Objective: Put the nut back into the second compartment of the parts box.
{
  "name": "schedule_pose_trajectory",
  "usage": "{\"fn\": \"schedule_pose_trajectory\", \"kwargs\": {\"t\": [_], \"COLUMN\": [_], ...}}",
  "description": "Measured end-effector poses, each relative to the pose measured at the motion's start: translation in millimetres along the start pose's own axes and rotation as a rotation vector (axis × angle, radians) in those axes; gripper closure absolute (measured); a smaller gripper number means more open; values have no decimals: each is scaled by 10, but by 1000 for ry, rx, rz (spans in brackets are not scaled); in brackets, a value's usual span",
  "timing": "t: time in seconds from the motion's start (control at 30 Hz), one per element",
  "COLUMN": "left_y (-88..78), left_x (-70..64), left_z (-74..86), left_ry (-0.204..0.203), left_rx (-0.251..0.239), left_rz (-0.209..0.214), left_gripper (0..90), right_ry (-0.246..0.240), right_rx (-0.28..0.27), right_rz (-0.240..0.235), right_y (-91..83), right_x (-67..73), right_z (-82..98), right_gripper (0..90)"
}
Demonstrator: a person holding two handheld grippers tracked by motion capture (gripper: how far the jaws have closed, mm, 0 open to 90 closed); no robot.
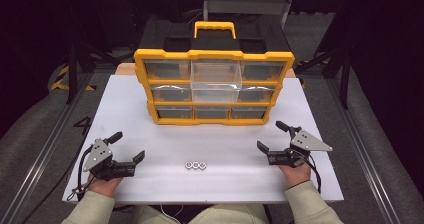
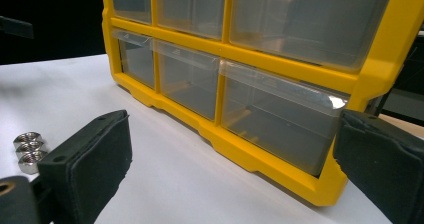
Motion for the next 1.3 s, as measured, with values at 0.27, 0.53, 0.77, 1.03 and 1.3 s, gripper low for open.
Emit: {"fn": "schedule_pose_trajectory", "kwargs": {"t": [0.27,0.53,0.77,1.03,1.3], "left_y": [-36,-31,-27,-34,-25], "left_x": [46,37,34,27,22], "left_z": [-22,-26,-30,-32,-34], "left_ry": [-26,-24,-24,-20,-20], "left_rx": [-19,-16,-17,-13,-10], "left_rz": [0,-10,-9,-3,-5], "left_gripper": [9,12,13,14,14], "right_ry": [-3,-10,-13,-28,-11], "right_rx": [11,4,-27,-56,-10], "right_rz": [-1,-35,-106,-196,-261], "right_y": [-2,59,226,368,456], "right_x": [9,93,262,426,462], "right_z": [-22,-153,-385,-543,-648], "right_gripper": [27,27,27,23,26]}}
Point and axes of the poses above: each handheld gripper's, and its own axes: y roughly forward along the jaws, z roughly out of its underside, x roughly to its left, the point moved 2 cm from there along y, roughly forward along the jaws, and after that the axes turned 11 degrees about x, right-handed, at the moved point
